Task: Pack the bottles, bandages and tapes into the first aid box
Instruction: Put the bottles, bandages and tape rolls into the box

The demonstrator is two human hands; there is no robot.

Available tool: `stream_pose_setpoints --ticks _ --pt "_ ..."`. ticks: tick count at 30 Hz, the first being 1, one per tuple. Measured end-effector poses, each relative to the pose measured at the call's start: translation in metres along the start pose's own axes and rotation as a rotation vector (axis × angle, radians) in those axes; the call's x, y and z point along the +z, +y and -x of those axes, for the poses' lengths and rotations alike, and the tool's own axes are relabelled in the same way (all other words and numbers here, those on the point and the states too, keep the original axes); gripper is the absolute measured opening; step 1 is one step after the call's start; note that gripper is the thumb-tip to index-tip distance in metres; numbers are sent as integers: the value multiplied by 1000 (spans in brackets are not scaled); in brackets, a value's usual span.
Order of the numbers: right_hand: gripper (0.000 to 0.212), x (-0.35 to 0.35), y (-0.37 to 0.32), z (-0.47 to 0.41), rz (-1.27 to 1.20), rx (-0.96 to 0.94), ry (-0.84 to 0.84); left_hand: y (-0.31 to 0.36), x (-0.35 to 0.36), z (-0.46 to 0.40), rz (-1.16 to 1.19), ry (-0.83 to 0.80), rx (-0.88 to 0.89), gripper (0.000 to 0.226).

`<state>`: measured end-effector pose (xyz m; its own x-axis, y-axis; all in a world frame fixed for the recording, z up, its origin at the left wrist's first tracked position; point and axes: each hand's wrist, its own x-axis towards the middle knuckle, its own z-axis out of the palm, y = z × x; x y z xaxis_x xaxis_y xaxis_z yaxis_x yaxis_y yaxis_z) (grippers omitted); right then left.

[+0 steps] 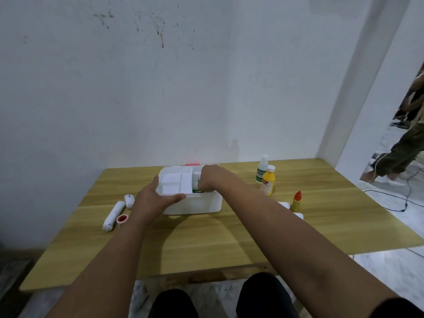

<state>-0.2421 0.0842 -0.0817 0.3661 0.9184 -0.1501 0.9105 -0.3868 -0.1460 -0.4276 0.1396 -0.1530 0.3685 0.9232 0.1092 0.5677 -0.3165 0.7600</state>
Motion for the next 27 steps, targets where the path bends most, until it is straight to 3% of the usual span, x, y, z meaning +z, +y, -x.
stream_pose_setpoints --ticks 3,7,10,14,27 --pt "18 -1 0 3 -21 5 -13 2 -2 2 15 -19 3 116" --pt "22 -7 0 0 -240 -27 -76 2 -2 2 6 -22 17 125" --pt "43 -6 1 -1 -323 -71 -95 1 -1 0 1 -17 -1 123" --pt "60 -4 1 7 -196 -160 -89 -5 0 -3 -3 -20 -2 131" --pt "68 16 -6 5 -54 -193 60 -8 2 -2 55 0 48 119"
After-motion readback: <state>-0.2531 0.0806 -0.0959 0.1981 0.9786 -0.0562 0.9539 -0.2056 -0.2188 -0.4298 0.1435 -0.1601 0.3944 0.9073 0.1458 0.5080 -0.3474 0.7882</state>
